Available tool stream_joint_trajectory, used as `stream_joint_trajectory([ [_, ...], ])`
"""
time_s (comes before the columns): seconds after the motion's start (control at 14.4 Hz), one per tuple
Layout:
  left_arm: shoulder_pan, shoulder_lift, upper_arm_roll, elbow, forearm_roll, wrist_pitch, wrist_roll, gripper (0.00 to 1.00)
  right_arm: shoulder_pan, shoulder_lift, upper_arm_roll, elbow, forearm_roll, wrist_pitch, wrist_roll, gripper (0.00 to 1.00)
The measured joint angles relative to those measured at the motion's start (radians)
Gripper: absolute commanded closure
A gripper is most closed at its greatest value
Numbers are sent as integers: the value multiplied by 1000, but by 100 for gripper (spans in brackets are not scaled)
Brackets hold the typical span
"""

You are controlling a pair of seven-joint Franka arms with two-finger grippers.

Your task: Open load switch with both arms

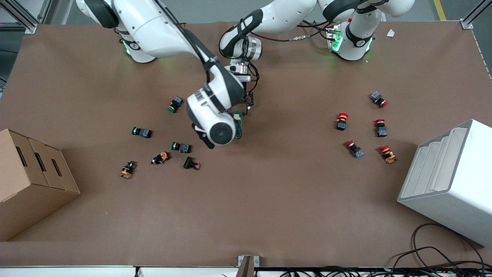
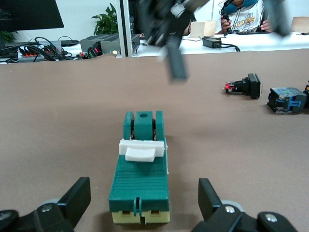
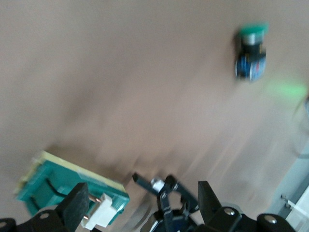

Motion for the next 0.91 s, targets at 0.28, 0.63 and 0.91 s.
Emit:
stream_joint_trajectory([
  [0.28,1,-1,0,4,0,-2,0,1,-183,-104,-2,1,-118,-53,-446,0],
  [0.63,7,-13,-2,11,-11,-5,16,2,-402,-208,-6,-2,-212,-52,-974,0],
  [0.91,16,-72,-16,37,-157,24,170,1,-577,-270,-5,-2,-215,-21,-1314,0],
])
